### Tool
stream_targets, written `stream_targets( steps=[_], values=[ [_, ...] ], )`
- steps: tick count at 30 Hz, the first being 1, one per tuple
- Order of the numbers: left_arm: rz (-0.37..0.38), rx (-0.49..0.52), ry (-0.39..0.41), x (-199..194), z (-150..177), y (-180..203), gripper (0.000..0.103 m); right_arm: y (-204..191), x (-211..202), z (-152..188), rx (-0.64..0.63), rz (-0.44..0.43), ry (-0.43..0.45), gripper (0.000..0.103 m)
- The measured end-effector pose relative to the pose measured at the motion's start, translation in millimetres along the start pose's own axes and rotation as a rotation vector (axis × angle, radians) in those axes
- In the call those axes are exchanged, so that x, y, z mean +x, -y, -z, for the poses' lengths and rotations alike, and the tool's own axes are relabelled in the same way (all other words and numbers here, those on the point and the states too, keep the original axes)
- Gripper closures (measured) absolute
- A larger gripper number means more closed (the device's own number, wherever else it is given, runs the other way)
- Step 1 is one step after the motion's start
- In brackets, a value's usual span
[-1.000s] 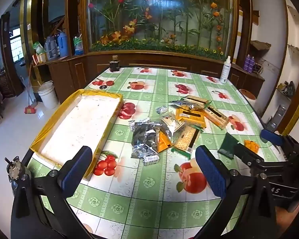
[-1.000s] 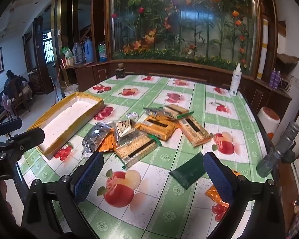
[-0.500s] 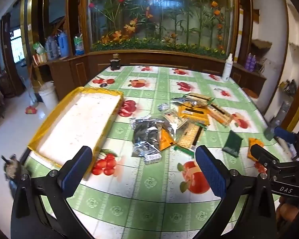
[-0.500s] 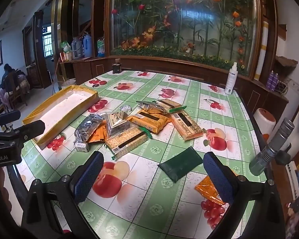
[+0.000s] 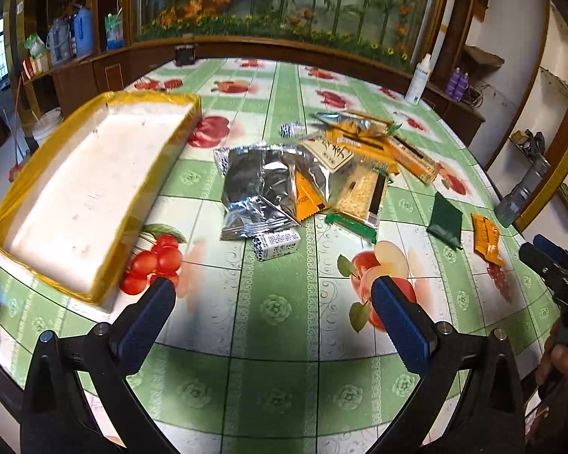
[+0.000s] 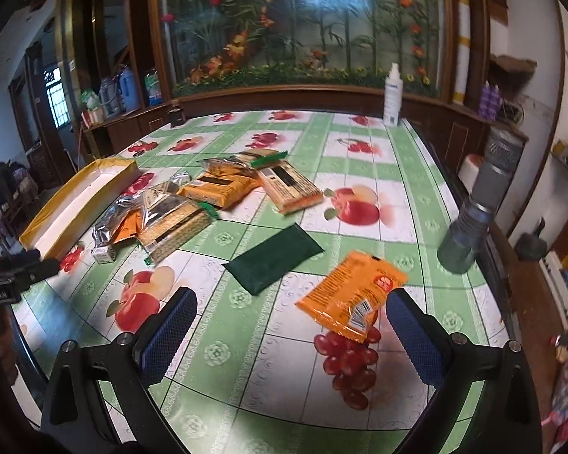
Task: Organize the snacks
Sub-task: 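Grasp the orange snack bag with the right gripper while the left grasps a small white packet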
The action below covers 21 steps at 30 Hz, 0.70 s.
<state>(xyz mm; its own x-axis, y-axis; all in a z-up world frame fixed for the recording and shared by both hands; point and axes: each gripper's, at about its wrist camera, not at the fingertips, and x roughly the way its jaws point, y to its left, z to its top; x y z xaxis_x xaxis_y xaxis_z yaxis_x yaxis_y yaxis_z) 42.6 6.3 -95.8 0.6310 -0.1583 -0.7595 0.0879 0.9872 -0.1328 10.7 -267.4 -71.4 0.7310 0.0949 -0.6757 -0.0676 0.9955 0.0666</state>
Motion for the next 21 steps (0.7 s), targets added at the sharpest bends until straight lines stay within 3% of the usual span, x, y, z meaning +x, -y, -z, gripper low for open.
stream_targets(
  steps=[4,15,21],
  values=[
    [-0.045,0.027,-0.026,19,-5,9,0.0,5,8,3,-0.003,0.041,-0.022,0.002],
    [-0.026,-0.03,-0.125,59,-17,0,0.0,27,58,-3,0.046,0.221,-0.135,0.002],
    [-0.108,0.008,-0.117,70,-24,6,0.003,29,85,-4,0.069,0.258,-0.187,0.003]
  ],
)
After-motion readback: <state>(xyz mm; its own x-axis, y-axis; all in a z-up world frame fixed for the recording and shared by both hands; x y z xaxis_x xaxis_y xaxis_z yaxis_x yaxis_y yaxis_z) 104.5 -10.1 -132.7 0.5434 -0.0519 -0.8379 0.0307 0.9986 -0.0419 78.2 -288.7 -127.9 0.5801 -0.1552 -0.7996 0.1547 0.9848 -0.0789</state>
